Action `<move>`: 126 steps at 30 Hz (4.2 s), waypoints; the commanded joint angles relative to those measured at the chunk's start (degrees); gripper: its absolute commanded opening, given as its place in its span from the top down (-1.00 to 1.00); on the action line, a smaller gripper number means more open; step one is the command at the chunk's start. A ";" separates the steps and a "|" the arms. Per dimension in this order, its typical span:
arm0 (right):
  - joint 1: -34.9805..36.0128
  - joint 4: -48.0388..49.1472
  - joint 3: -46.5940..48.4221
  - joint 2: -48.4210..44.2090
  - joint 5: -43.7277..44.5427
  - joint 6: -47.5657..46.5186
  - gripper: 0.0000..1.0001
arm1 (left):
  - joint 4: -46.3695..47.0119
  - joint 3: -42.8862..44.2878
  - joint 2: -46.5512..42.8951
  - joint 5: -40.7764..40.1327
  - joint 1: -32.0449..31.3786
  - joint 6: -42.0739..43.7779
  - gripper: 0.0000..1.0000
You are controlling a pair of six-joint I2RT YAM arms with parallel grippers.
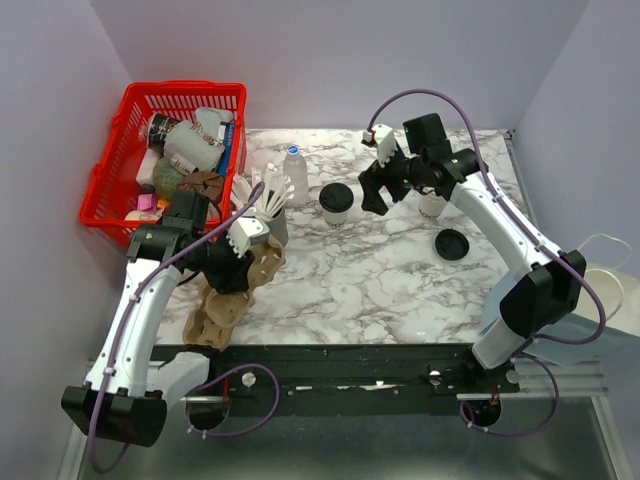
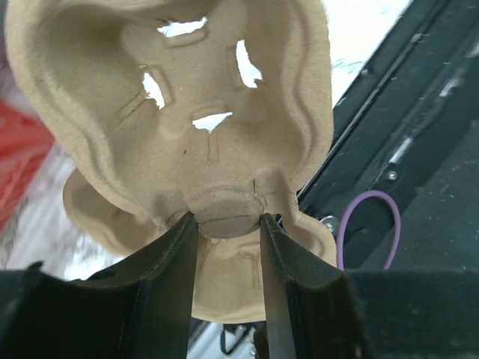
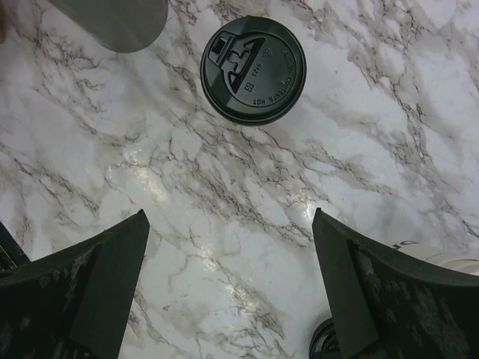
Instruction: Pack the takeout coffee
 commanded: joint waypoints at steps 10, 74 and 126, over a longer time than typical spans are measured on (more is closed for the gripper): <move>-0.64 0.04 7.08 -5.22 4.49 0.61 -0.98 | 17.75 -6.97 11.05 -1.35 -16.20 -7.81 0.51; -68.94 -42.85 -7.66 -31.59 10.90 -58.63 -0.68 | 44.50 -6.62 22.93 6.02 -19.46 -20.04 -0.28; -18.05 -42.85 1.21 -28.87 -15.29 -27.26 0.99 | 37.56 -3.98 23.90 3.74 -19.46 -18.28 -0.23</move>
